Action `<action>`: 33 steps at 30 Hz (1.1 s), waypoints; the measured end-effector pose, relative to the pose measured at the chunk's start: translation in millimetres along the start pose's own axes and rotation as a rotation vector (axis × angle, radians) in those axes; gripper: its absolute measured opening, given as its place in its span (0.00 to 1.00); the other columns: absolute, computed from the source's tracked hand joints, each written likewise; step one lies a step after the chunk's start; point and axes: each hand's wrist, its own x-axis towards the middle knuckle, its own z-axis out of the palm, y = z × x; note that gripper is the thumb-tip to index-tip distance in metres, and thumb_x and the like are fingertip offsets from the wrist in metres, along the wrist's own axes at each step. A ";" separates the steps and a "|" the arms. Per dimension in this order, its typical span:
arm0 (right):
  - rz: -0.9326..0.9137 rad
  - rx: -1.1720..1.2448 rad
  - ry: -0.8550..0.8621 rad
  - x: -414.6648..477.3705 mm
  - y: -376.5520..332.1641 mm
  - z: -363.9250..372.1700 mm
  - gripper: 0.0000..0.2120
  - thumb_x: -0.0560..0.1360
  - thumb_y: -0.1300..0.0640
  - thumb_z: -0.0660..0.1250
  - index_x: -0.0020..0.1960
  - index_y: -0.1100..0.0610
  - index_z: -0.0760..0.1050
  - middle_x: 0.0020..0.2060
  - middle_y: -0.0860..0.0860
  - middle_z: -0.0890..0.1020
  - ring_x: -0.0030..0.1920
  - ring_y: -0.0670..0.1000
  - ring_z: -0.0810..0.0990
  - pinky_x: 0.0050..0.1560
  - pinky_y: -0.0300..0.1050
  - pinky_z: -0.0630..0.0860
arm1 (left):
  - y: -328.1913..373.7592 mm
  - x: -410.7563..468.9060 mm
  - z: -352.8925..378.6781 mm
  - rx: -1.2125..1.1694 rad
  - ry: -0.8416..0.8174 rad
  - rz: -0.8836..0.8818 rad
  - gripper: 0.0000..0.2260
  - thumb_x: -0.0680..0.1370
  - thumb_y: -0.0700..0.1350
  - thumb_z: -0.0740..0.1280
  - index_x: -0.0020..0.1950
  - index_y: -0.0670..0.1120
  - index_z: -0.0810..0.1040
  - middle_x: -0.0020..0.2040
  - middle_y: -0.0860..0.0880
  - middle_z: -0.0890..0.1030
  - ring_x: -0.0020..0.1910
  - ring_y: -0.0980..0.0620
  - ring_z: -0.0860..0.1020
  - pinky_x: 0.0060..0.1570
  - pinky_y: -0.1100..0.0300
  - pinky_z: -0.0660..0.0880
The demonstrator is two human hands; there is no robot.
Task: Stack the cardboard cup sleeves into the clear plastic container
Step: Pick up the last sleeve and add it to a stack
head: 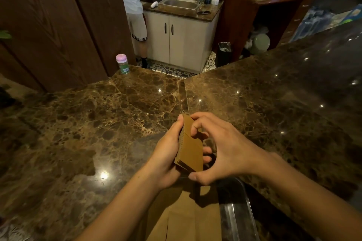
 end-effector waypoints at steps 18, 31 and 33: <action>-0.009 -0.031 -0.034 -11.9 -11.5 -0.9 0.38 0.62 0.37 0.82 0.64 0.42 0.65 0.77 0.44 0.61 0.75 0.46 0.65 0.72 0.50 0.72 | -11.8 -15.6 12.2 0.052 0.063 0.087 0.26 0.80 0.64 0.61 0.72 0.49 0.72 0.49 0.34 0.82 0.37 0.40 0.82 0.32 0.52 0.83; -0.033 -0.118 0.007 -34.3 -31.9 -7.5 0.35 0.61 0.35 0.79 0.59 0.44 0.65 0.71 0.45 0.66 0.70 0.45 0.67 0.67 0.42 0.73 | -18.1 -40.5 16.9 0.011 -0.029 0.011 0.24 0.83 0.62 0.58 0.60 0.44 0.82 0.47 0.39 0.85 0.43 0.45 0.85 0.41 0.52 0.83; 0.008 -0.111 0.010 -46.2 -27.7 -12.0 0.35 0.61 0.36 0.80 0.58 0.40 0.64 0.72 0.37 0.64 0.71 0.40 0.64 0.68 0.34 0.67 | -18.9 -46.4 7.1 0.090 0.007 0.009 0.23 0.81 0.63 0.63 0.58 0.44 0.81 0.47 0.37 0.81 0.44 0.46 0.81 0.43 0.54 0.80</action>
